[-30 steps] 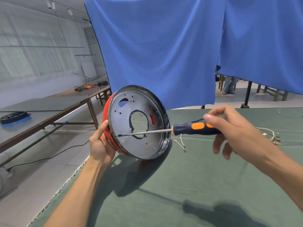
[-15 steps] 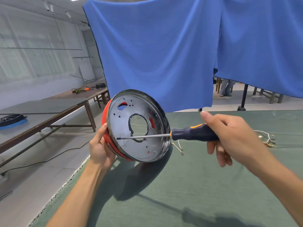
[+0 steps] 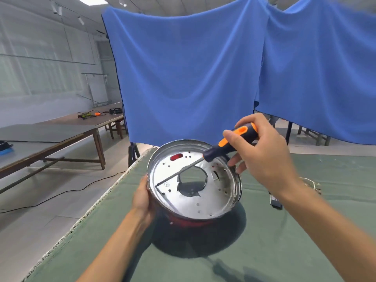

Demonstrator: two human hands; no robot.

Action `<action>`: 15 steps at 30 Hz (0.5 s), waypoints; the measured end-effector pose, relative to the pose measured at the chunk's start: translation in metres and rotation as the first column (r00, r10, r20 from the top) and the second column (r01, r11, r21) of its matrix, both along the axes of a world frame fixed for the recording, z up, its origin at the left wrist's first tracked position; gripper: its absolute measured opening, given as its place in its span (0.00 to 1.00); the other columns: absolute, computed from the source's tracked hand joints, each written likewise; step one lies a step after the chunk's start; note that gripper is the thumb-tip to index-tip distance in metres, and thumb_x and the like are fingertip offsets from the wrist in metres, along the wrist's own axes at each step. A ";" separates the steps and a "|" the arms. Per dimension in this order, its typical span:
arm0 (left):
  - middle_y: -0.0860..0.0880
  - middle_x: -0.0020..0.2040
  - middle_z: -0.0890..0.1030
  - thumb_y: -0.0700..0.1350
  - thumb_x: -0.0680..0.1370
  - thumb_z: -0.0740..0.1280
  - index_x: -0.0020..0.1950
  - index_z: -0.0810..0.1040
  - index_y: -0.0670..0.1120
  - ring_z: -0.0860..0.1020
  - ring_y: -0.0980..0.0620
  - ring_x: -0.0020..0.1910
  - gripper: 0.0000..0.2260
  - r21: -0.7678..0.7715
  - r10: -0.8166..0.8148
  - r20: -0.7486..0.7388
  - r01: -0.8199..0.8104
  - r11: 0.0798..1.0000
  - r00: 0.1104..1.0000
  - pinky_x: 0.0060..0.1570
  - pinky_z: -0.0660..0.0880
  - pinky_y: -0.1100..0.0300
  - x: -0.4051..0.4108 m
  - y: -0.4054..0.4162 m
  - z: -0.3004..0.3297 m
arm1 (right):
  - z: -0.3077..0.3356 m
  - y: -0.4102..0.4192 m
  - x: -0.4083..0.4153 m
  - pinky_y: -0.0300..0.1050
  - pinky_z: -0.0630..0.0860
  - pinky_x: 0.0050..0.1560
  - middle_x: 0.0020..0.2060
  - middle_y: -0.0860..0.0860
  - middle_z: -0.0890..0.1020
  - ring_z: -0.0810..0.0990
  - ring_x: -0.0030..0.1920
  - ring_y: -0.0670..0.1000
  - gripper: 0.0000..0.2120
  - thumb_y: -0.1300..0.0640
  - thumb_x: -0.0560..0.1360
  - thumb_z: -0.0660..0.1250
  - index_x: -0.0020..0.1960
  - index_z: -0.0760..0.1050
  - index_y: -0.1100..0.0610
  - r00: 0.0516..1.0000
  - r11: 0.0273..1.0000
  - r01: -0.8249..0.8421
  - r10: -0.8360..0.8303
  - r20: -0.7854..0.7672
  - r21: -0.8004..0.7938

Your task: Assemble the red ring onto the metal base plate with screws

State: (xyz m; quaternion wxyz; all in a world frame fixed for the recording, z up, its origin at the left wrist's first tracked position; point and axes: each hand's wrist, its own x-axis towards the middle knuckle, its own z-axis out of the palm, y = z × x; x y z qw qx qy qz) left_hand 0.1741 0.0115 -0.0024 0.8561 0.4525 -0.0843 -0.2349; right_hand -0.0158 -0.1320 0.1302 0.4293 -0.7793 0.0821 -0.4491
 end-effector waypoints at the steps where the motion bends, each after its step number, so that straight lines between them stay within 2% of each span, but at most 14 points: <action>1: 0.41 0.55 0.83 0.55 0.81 0.56 0.59 0.81 0.42 0.81 0.42 0.54 0.21 0.012 0.012 -0.009 -0.011 1.000 1.000 0.56 0.76 0.45 0.001 0.000 0.000 | 0.001 0.004 0.003 0.41 0.75 0.24 0.34 0.47 0.82 0.81 0.27 0.50 0.09 0.52 0.74 0.70 0.46 0.70 0.52 1.000 0.999 -0.002 0.002 0.005 -0.049; 3: 0.39 0.59 0.81 0.60 0.81 0.53 0.64 0.76 0.42 0.78 0.41 0.60 0.26 0.033 0.034 -0.006 -0.034 0.999 0.999 0.63 0.71 0.44 0.003 0.003 -0.001 | 0.004 0.013 0.008 0.42 0.75 0.26 0.34 0.46 0.81 0.81 0.28 0.49 0.09 0.52 0.74 0.69 0.47 0.69 0.52 1.000 0.982 0.001 -0.003 -0.012 -0.187; 4: 0.39 0.59 0.81 0.62 0.80 0.53 0.64 0.77 0.43 0.79 0.40 0.59 0.27 0.043 0.038 0.000 -0.038 0.998 0.999 0.62 0.72 0.44 0.003 0.005 -0.001 | 0.006 0.018 0.011 0.46 0.76 0.28 0.34 0.47 0.81 0.81 0.30 0.49 0.09 0.51 0.75 0.68 0.48 0.69 0.51 0.999 0.965 0.000 -0.010 -0.034 -0.261; 6: 0.39 0.55 0.82 0.61 0.79 0.56 0.58 0.82 0.43 0.81 0.41 0.54 0.26 0.089 0.023 0.017 -0.025 0.996 1.000 0.56 0.75 0.48 0.003 0.010 0.001 | 0.012 0.028 0.017 0.51 0.77 0.34 0.36 0.48 0.81 0.80 0.32 0.50 0.08 0.52 0.76 0.67 0.49 0.67 0.50 0.997 0.935 -0.028 0.000 -0.078 -0.352; 8: 0.39 0.53 0.82 0.55 0.76 0.61 0.51 0.84 0.41 0.81 0.41 0.47 0.20 0.181 -0.009 0.016 0.006 0.984 1.000 0.50 0.75 0.51 0.002 0.012 0.001 | 0.023 0.036 0.025 0.51 0.77 0.34 0.35 0.48 0.81 0.77 0.30 0.50 0.07 0.54 0.76 0.65 0.49 0.67 0.50 0.992 0.921 -0.074 0.028 -0.125 -0.381; 10: 0.36 0.51 0.78 0.51 0.74 0.61 0.53 0.80 0.39 0.76 0.40 0.44 0.18 0.289 0.000 0.013 -0.003 0.957 1.000 0.41 0.72 0.53 0.002 0.011 0.000 | 0.039 0.041 0.035 0.51 0.77 0.33 0.32 0.48 0.79 0.75 0.28 0.51 0.06 0.55 0.76 0.63 0.48 0.66 0.52 0.983 0.910 -0.093 0.019 -0.183 -0.404; 12: 0.36 0.46 0.77 0.51 0.74 0.58 0.53 0.77 0.41 0.73 0.42 0.42 0.17 0.373 -0.012 0.036 -0.003 0.928 0.999 0.34 0.68 0.56 0.001 0.009 -0.001 | 0.056 0.046 0.048 0.51 0.77 0.32 0.33 0.50 0.79 0.75 0.28 0.53 0.05 0.57 0.74 0.62 0.48 0.67 0.53 0.970 0.898 -0.115 0.009 -0.243 -0.424; 15: 0.43 0.34 0.75 0.49 0.75 0.57 0.42 0.73 0.44 0.70 0.47 0.32 0.10 0.494 -0.009 0.115 -0.049 0.868 0.993 0.31 0.65 0.59 -0.002 0.001 -0.005 | 0.075 0.055 0.069 0.49 0.77 0.26 0.36 0.54 0.79 0.75 0.26 0.55 0.05 0.58 0.72 0.62 0.47 0.67 0.56 0.955 0.887 -0.149 0.014 -0.296 -0.437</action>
